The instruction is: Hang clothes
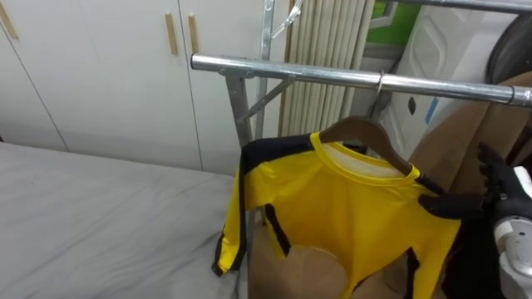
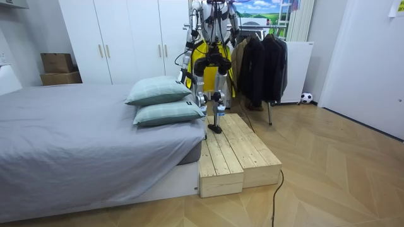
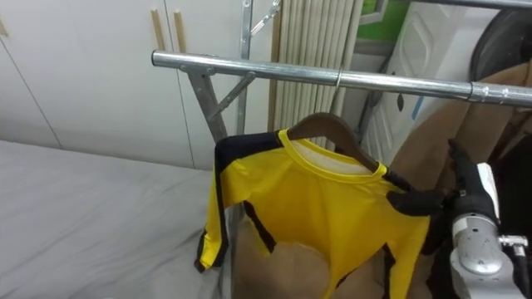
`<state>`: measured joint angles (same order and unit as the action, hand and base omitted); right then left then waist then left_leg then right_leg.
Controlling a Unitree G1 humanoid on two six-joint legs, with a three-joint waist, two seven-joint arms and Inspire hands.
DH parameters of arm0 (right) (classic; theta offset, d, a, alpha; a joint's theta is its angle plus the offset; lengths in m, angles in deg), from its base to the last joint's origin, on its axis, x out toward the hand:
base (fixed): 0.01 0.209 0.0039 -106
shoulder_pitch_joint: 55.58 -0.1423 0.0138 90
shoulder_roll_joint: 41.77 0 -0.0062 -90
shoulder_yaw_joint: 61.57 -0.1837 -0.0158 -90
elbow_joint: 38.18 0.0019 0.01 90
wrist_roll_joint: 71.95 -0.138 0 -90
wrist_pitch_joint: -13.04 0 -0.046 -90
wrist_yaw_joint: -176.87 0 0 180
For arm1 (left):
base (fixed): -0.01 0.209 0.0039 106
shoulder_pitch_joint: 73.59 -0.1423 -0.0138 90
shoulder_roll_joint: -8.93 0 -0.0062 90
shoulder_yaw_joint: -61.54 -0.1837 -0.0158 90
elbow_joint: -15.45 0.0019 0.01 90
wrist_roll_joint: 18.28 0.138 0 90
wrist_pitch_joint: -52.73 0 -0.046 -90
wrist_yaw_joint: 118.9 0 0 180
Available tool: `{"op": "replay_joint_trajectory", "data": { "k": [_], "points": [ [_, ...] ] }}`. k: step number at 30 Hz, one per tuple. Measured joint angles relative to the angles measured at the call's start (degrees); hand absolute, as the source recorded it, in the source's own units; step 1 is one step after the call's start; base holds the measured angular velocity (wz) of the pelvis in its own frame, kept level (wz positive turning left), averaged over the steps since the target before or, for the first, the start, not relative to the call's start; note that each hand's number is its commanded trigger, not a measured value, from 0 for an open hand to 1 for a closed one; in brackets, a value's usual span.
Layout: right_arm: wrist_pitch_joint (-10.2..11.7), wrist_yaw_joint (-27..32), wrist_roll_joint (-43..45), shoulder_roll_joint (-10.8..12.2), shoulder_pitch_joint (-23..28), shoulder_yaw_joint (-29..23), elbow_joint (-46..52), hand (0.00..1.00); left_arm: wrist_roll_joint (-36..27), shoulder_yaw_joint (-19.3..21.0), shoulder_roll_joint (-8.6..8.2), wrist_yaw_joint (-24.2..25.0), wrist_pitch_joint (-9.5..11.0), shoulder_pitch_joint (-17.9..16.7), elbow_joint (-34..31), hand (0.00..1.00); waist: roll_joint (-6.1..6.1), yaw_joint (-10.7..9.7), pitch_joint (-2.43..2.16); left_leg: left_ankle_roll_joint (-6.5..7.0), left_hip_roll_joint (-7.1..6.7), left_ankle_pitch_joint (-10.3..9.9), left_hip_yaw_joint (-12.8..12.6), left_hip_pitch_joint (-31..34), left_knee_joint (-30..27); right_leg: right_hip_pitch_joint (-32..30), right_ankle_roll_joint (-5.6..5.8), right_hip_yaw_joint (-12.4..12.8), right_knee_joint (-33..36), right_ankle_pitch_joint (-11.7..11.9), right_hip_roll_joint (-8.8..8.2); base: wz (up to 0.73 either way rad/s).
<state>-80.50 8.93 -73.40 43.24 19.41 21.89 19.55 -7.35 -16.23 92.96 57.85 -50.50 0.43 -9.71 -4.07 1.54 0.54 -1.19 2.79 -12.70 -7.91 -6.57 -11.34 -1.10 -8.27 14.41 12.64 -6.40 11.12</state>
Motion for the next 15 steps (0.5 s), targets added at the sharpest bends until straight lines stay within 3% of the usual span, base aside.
{"op": "replay_joint_trajectory", "data": {
  "k": [9,15],
  "points": [
    [0.4,0.6,4.8,0.0,5.3,-0.3,4.9,0.0,0.0,-0.1,-0.02,0.0,0.0,0.0,0.0,0.0,0.14,-0.5,-0.07,-0.02,0.09,0.0,-1.2,0.2,-0.1,-0.2,0.25,0.3,0.0,-0.2,0.06,0.0],
    [0.6,1.5,6.8,0.0,12.4,-2.3,6.1,0.0,0.0,0.0,-0.25,-0.1,0.0,-0.6,0.0,0.0,0.76,-1.2,-0.37,-0.02,0.23,0.0,-2.5,-0.2,-0.1,-0.1,-0.09,0.2,0.0,0.0,-0.03,-0.06]
  ]
}}
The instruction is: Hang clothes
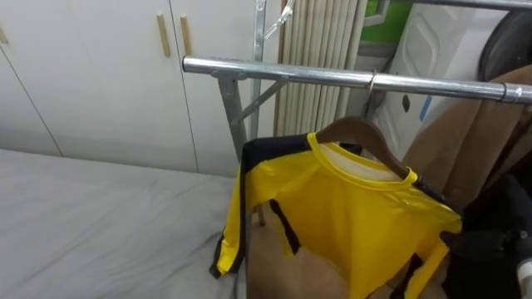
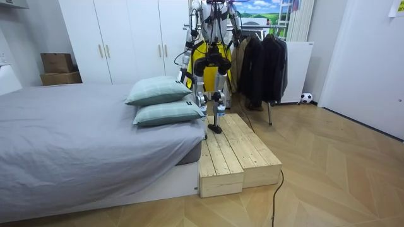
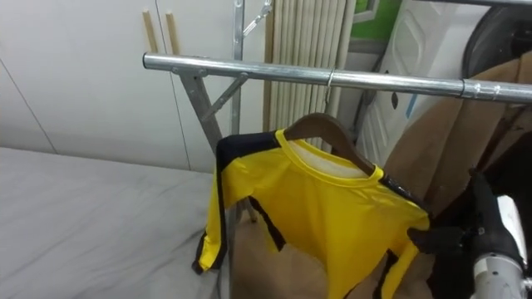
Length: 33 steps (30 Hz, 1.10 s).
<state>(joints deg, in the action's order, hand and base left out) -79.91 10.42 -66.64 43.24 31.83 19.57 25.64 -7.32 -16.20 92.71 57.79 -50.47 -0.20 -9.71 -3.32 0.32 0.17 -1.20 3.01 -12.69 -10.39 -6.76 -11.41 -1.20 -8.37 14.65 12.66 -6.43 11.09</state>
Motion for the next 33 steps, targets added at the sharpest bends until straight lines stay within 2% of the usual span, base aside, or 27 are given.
{"op": "replay_joint_trajectory", "data": {
  "k": [4,7,12,14,16,19,20,21,23,26,28,33],
  "points": [
    [0.1,0.8,-1.6,0.1,2.1,-0.4,0.1,0.0,-0.1,0.3,0.0,-0.6,0.7,0.0,0.0,0.0,0.13,-0.3,-0.04,-0.01,0.26,0.0,-0.4,-0.4,0.0,0.3,-0.18,1.8,0.1,0.0,0.65,-0.14],
    [1.1,0.8,-6.7,0.9,3.3,-0.3,-0.1,0.0,-0.2,0.9,-0.01,-1.1,1.5,0.1,-0.2,0.0,0.12,-0.2,-0.01,-0.06,0.39,0.0,-0.4,-1.0,0.0,0.8,-0.35,2.5,0.0,0.1,0.94,-0.11],
    [2.9,-0.2,-12.4,4.3,7.1,-0.2,-4.3,0.0,-2.1,1.0,-0.04,-2.6,2.6,0.2,-0.5,0.0,0.12,-0.3,0.16,-0.18,0.49,0.1,-0.3,-2.2,0.2,2.2,-0.56,2.5,-0.4,-0.1,0.98,0.0],
    [2.9,-2.1,-15.2,6.3,9.8,-0.2,-6.9,0.0,-2.8,1.0,-0.15,-2.8,4.2,0.3,-0.5,0.0,0.2,-0.2,0.19,-0.18,0.48,0.1,-0.3,-2.5,0.6,2.6,-0.49,2.8,-0.8,-0.2,1.01,-0.03],
    [3.0,-3.6,-17.2,7.2,12.3,-0.2,-7.6,0.0,-2.8,1.1,-0.47,-2.8,5.1,0.2,-0.4,0.0,0.5,-0.2,0.26,-0.18,0.39,0.1,-0.4,-2.5,0.7,2.4,-0.74,3.3,-0.8,-0.1,1.05,-0.14],
    [3.5,-4.9,-20.9,7.7,13.9,1.0,-13.3,0.0,-4.2,1.0,-0.61,-2.8,5.2,0.3,0.1,0.0,1.37,-0.2,0.48,-0.18,0.33,0.1,-0.5,-2.9,0.9,2.6,-0.74,3.9,-0.9,0.0,1.06,-0.15],
    [3.5,-5.9,-21.3,8.3,14.2,1.1,-15.5,0.0,-4.7,1.0,-0.68,-2.8,5.3,0.4,0.1,0.0,1.28,-0.2,0.37,-0.18,0.31,0.1,-0.5,-3.0,1.0,2.4,-0.76,3.8,-0.8,0.0,1.05,-0.14],
    [3.5,-6.5,-21.3,8.7,14.2,1.0,-16.5,0.0,-4.7,1.0,-0.73,-2.8,5.4,0.4,0.1,0.0,1.48,-0.2,0.48,-0.18,0.31,0.1,-0.6,-3.0,1.1,2.3,-0.8,3.7,-0.8,0.0,1.05,-0.13],
    [4.2,-8.6,-21.3,9.9,14.2,1.0,-21.5,0.0,-4.8,1.0,-0.88,-2.8,6.7,0.7,0.3,0.0,1.75,-0.2,0.54,-0.18,0.28,0.1,-0.8,-3.2,1.1,2.3,-0.88,3.7,-0.8,0.0,1.01,-0.08],
    [4.3,-11.3,-21.7,10.8,14.5,1.0,-23.7,0.0,-4.9,1.0,-1.38,-2.7,8.7,1.4,0.3,0.0,2.09,-0.6,0.53,-0.18,0.3,0.1,-1.5,-3.1,1.3,2.2,-0.87,3.8,-0.9,-0.1,1.04,0.0],
    [5.0,-13.0,-22.9,11.2,14.6,1.1,-25.1,0.0,-6.0,1.0,-1.88,-2.7,10.1,2.0,0.3,0.0,2.35,-0.7,0.22,-0.18,0.31,0.1,-2.0,-3.2,1.4,2.3,-0.85,4.0,-0.9,-0.2,1.05,0.0],
    [5.5,-18.3,-24.4,12.0,15.1,2.1,-29.6,0.0,-6.4,1.0,-2.32,-2.7,13.5,3.0,0.3,0.0,2.71,-1.5,-0.07,-0.18,0.31,0.1,-2.0,-3.4,1.9,2.3,-1.0,3.9,-0.8,-0.3,1.07,0.0]
  ]
}}
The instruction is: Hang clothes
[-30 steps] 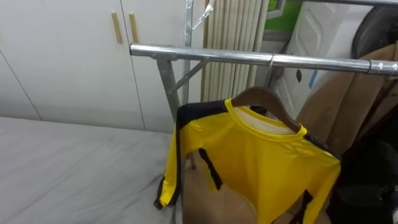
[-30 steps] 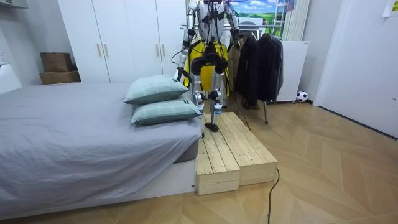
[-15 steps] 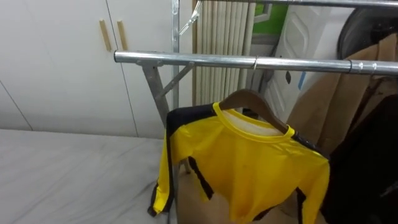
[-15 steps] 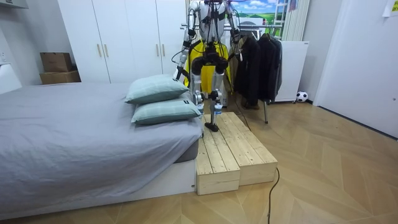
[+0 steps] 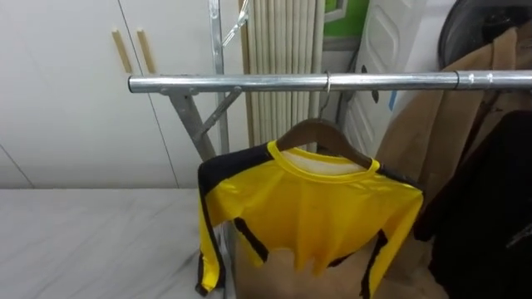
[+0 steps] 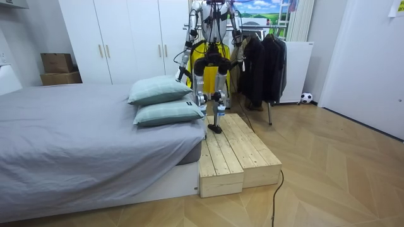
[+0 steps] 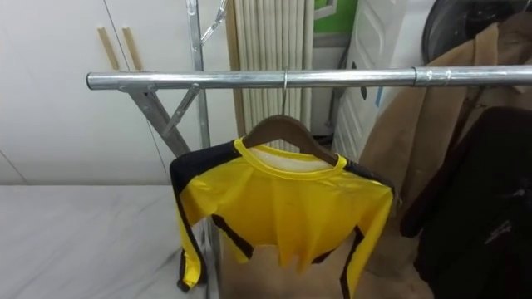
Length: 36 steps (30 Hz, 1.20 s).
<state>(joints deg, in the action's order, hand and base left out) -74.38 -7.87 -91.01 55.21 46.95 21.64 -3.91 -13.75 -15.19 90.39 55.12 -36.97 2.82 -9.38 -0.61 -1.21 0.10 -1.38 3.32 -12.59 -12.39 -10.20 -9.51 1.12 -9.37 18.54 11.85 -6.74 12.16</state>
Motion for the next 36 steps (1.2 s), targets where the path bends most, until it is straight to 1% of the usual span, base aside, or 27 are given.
{"op": "replay_joint_trajectory", "data": {
  "k": [1,2,3,8,10,13,18,22,26,31,36],
  "points": [
    [0.0,-0.9,-0.6,0.2,0.5,0.0,-1.0,0.0,0.0,0.0,0.0,0.0,0.4,0.1,0.0,0.0,0.02,-0.1,-0.15,0.0,0.0,0.0,0.0,0.0,0.0,0.1,-0.01,0.0,0.1,0.0,-0.04,0.0],
    [0.0,-1.8,-1.0,0.4,0.6,0.0,-2.6,0.0,-0.1,0.0,0.0,0.0,0.7,0.3,0.0,0.0,0.06,-0.3,-0.18,0.0,0.0,0.0,0.0,-0.1,0.0,0.2,-0.03,0.0,0.1,0.0,-0.04,0.0],
    [0.0,-2.2,-1.1,0.5,0.7,0.0,-3.4,0.0,-0.2,0.0,0.0,0.0,0.8,0.4,0.0,0.0,0.08,-0.3,-0.17,0.0,0.01,0.0,0.0,-0.2,0.1,0.3,-0.03,-0.1,0.1,0.0,-0.04,0.0],
    [0.0,-4.3,-1.7,1.3,1.2,0.0,-7.0,0.0,-0.5,0.0,-0.38,-0.1,3.0,0.7,0.1,0.0,0.22,-0.2,0.01,0.0,0.03,0.0,0.0,-0.4,0.2,0.5,-0.15,0.0,-0.1,-0.1,-0.04,0.0],
    [0.0,-5.0,-1.7,1.8,1.3,0.1,-7.0,0.0,-0.6,0.0,-0.58,-0.1,3.3,0.6,0.1,0.0,0.25,-0.2,0.03,0.0,0.03,0.0,0.0,-0.3,0.2,0.5,-0.15,0.0,-0.2,-0.1,-0.04,0.0],
    [0.2,-6.5,-1.7,1.9,0.9,0.1,-8.6,0.0,-0.6,0.0,-1.25,0.0,3.8,0.6,0.3,0.0,0.38,-0.1,0.06,0.01,0.01,0.0,0.1,-0.3,0.2,0.5,-0.14,-0.3,-0.2,-0.1,-0.16,0.04],
    [0.3,-7.3,-1.7,2.0,0.5,0.6,-9.4,0.0,-0.6,-0.1,-1.66,0.7,3.9,0.7,0.9,0.0,0.44,-0.1,-0.08,0.06,0.04,0.0,0.2,0.1,0.3,0.2,-0.13,-1.2,-0.2,-0.1,-0.26,0.08],
    [0.2,-7.3,-1.9,1.9,0.4,1.0,-9.7,0.0,-0.6,-0.3,-1.64,1.6,3.9,0.7,1.2,0.0,0.43,0.0,0.0,0.06,0.04,0.0,0.4,0.3,0.3,0.0,-0.13,-1.2,-0.5,-0.3,-0.26,0.02],
    [-0.2,-7.3,-4.7,1.7,0.1,2.1,-11.1,0.0,-0.5,-1.7,-1.62,2.0,3.9,0.9,1.2,0.0,0.82,0.1,-0.2,0.07,0.01,-0.1,1.7,0.6,0.3,0.1,-0.19,-1.5,-1.0,-0.3,-0.34,0.05],
    [-0.2,-7.3,-5.9,1.6,0.1,3.4,-11.7,0.0,-0.5,-1.7,-1.51,2.8,3.9,1.4,1.3,0.0,0.76,0.1,-0.14,0.06,0.08,-0.1,1.8,0.6,0.3,0.2,-0.37,-2.1,-1.0,-0.2,-0.43,0.03],
    [-0.2,-7.3,-5.9,1.5,-0.4,4.4,-11.9,0.0,-0.5,-2.3,-1.45,3.3,3.9,2.0,1.4,0.0,0.65,0.2,-0.09,0.07,0.12,0.0,2.3,0.5,0.9,0.3,-0.5,-2.3,-1.1,-0.3,-0.38,0.02]
  ]
}}
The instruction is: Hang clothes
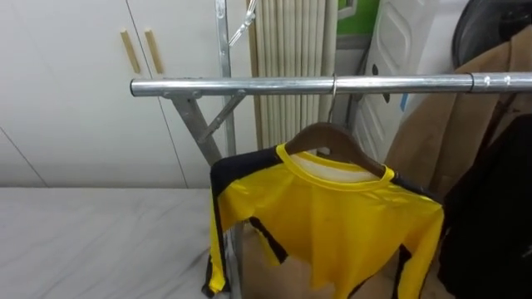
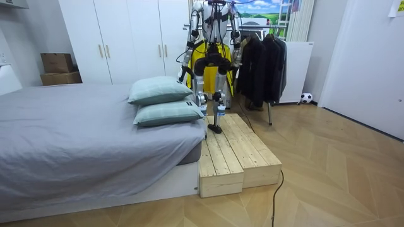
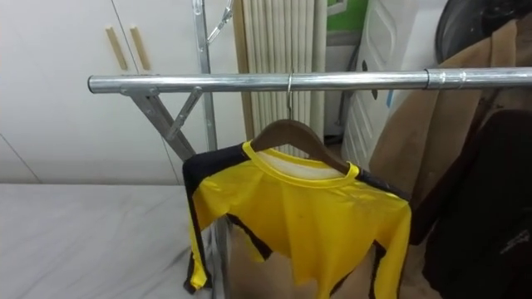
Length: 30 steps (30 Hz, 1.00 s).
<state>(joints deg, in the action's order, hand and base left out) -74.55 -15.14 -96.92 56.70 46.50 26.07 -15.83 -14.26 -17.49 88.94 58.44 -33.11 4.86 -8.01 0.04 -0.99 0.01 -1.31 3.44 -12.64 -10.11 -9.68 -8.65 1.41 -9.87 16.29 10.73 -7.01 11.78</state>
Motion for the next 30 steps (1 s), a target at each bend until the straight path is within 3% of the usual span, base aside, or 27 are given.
{"op": "replay_joint_trajectory", "data": {
  "k": [4,15,19,30],
  "points": [
    [0.0,0.0,-0.1,-0.1,-0.4,1.1,0.0,0.0,0.0,0.0,0.05,0.4,0.0,0.1,0.0,0.0,-0.25,0.1,0.23,0.0,-0.07,0.0,1.1,0.0,0.2,0.0,0.01,0.0,-0.1,0.0,0.0,0.0],
    [0.0,0.0,0.0,-0.1,-2.0,3.3,-1.8,0.0,0.0,-0.6,0.23,0.6,-0.2,0.7,-0.1,0.0,-0.39,1.1,0.31,0.01,-0.07,0.0,1.1,-0.1,0.5,-0.1,0.02,0.1,-0.2,0.0,0.05,0.0],
    [-0.1,0.0,0.2,-0.1,-2.0,3.4,-1.7,0.0,0.0,-0.7,0.24,0.9,-0.6,0.8,-0.2,0.0,-0.35,1.3,0.56,0.02,-0.07,0.0,1.5,-0.6,0.5,0.6,-0.05,0.1,-0.3,-0.1,0.05,0.0],
    [-0.1,0.0,0.3,0.0,-2.0,3.4,-1.7,0.0,0.0,-0.5,0.28,0.9,-1.1,0.7,-0.2,0.0,-0.42,1.4,0.52,0.01,-0.01,0.0,0.9,-0.9,0.8,0.6,-0.07,-0.1,-0.3,-0.1,0.08,0.01]
  ]
}}
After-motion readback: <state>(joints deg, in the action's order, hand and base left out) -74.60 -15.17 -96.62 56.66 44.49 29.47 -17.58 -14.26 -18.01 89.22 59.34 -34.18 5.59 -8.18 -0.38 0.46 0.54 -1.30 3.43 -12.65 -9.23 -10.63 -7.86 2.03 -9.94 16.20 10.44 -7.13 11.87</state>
